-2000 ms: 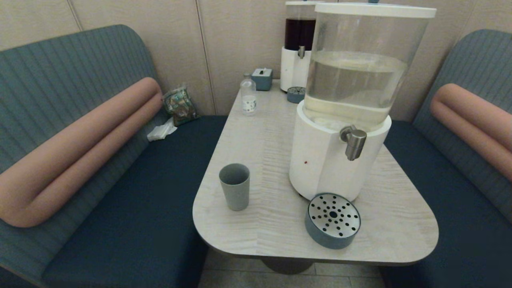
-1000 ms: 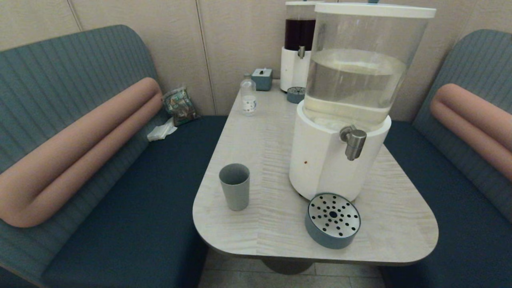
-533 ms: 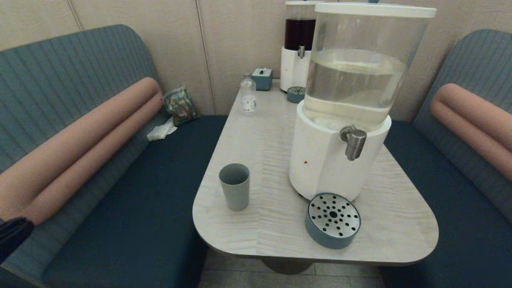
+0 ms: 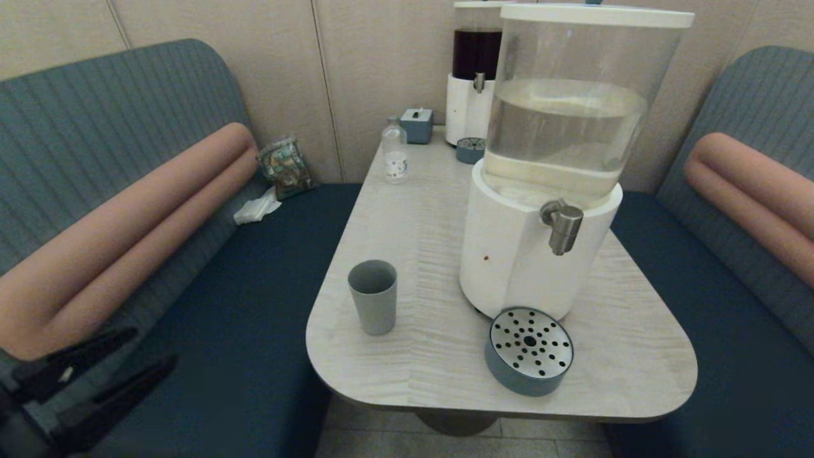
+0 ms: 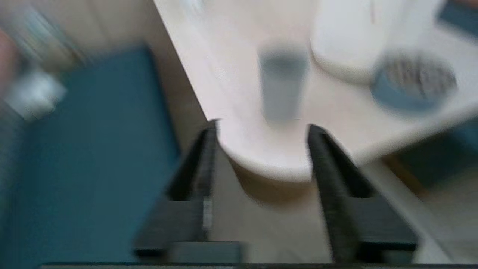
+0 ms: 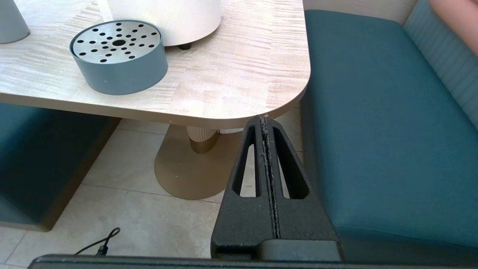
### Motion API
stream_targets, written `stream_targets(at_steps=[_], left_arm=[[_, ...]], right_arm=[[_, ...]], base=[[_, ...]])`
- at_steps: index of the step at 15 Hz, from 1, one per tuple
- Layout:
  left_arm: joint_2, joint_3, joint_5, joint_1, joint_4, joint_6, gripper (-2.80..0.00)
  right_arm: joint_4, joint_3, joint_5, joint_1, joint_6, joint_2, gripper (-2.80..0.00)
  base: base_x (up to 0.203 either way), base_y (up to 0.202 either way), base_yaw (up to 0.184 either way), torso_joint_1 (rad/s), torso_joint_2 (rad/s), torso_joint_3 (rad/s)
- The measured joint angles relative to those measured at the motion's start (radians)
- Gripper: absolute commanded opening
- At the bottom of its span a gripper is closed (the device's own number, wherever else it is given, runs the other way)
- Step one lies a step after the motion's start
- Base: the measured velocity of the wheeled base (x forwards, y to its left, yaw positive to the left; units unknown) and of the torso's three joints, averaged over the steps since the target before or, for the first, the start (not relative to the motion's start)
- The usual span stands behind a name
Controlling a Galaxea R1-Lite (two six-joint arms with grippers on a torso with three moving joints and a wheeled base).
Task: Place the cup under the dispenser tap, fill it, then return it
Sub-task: Pick up the cup
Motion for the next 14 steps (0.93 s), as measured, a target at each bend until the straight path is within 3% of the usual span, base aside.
stream_targets(at_steps=[3,7,10,14], left_arm=[[0.080,0.091,-0.079,0.000,-0.013,0.087,0.00],[0.273,0.048,-0.269,0.001,-0.120,0.144,0.00],[0.524,-0.031,-0.330,0.008,-0.327,0.158,0.00],[0.882,-0.201,-0.407,0.024,-0.655,0.093,0.00]], right_arm=[[0.000,0.000,0.000,0.000,0.000,0.000,-2.80],[0.000,0.000,0.000,0.000,0.000,0.000,-2.80],[0.000,0.000,0.000,0.000,0.000,0.000,-2.80],[0.000,0.000,0.000,0.000,0.000,0.000,-2.80]], base=[[0.000,0.000,0.000,0.000,0.00,0.000],[0.000,0.000,0.000,0.000,0.00,0.000],[0.000,0.000,0.000,0.000,0.00,0.000],[0.000,0.000,0.000,0.000,0.00,0.000]])
